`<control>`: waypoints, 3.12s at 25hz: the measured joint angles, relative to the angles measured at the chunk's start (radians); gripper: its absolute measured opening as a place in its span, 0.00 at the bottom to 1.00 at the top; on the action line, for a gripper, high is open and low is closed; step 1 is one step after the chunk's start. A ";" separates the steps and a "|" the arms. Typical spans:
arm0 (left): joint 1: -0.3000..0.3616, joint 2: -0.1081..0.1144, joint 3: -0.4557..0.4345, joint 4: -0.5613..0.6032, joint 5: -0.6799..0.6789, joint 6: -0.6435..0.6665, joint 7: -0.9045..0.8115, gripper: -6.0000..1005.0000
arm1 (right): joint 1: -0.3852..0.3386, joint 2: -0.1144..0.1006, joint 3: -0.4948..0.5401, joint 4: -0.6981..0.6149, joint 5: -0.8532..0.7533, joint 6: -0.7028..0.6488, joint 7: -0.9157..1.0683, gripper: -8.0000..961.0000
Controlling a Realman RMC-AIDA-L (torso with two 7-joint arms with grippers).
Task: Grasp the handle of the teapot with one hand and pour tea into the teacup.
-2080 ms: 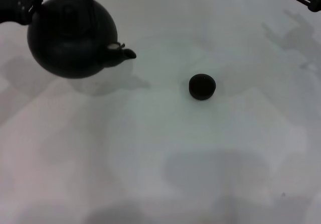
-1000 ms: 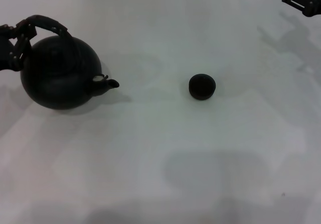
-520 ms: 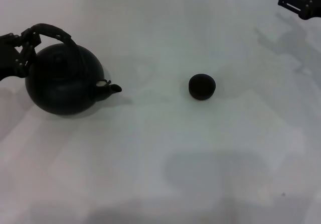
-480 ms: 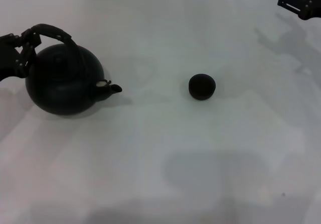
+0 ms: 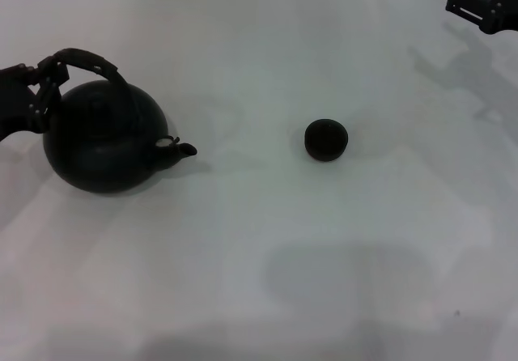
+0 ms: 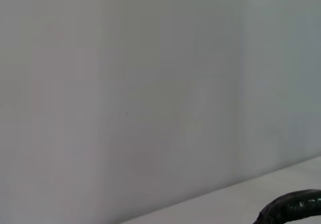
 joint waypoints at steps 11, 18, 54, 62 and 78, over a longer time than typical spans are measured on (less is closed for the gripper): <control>0.001 0.001 0.003 -0.002 0.002 -0.003 0.000 0.13 | 0.000 0.000 -0.010 0.000 0.004 0.000 0.000 0.89; 0.001 0.001 0.004 -0.003 0.004 -0.007 0.000 0.13 | 0.000 0.000 -0.009 0.000 0.003 0.000 0.000 0.89; 0.015 -0.004 0.000 0.008 0.016 -0.013 0.055 0.57 | 0.003 0.000 -0.008 0.000 0.002 0.000 0.000 0.89; 0.065 -0.005 -0.009 0.041 0.013 0.027 0.072 0.63 | 0.002 0.000 -0.006 0.003 0.000 0.000 0.000 0.89; 0.243 -0.007 -0.009 0.105 -0.143 0.107 0.154 0.63 | -0.018 0.000 0.000 0.007 0.003 -0.003 0.000 0.89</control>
